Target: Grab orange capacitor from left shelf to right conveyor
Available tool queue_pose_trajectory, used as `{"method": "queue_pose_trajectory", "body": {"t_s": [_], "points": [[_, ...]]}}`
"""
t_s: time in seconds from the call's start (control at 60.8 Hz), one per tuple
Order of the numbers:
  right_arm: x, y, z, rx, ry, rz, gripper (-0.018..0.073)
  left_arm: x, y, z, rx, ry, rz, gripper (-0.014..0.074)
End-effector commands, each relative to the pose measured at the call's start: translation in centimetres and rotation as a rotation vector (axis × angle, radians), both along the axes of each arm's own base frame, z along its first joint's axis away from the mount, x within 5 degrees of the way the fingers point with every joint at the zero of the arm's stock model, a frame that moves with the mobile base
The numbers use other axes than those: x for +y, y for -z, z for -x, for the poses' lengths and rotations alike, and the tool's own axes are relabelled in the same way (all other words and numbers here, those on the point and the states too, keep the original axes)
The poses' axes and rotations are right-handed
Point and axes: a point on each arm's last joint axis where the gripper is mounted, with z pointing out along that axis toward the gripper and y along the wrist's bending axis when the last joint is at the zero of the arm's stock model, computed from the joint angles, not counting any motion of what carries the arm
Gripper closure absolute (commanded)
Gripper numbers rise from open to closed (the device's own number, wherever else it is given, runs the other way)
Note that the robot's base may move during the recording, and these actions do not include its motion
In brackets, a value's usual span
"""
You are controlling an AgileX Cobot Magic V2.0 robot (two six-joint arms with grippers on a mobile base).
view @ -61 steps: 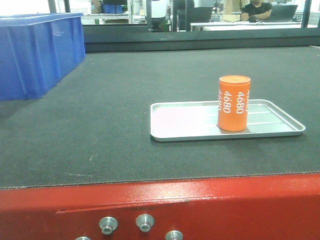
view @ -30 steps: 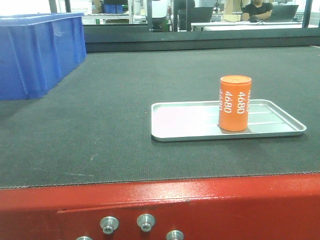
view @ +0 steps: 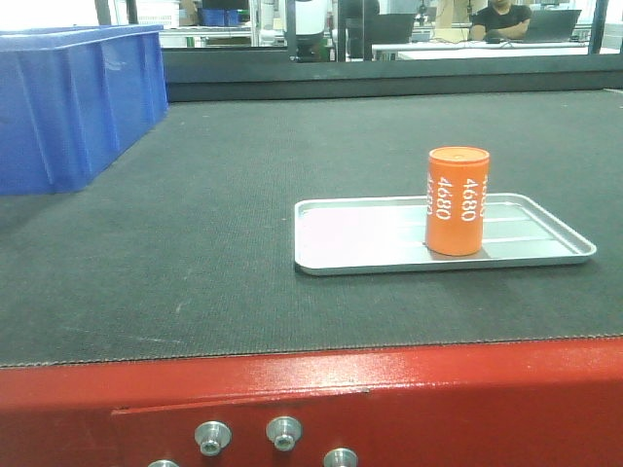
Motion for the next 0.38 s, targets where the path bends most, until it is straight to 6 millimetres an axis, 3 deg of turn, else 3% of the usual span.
{"method": "queue_pose_trajectory", "body": {"t_s": [0.0, 0.362], "points": [[-0.07, -1.06, 0.17, -0.111, 0.012, 0.010, 0.0503, 0.07, -1.06, 0.16, -0.107, -0.006, 0.011, 0.0723], [-0.07, -1.06, 0.17, -0.111, 0.012, 0.010, 0.0503, 0.07, -1.06, 0.16, -0.107, -0.006, 0.011, 0.0723]]}}
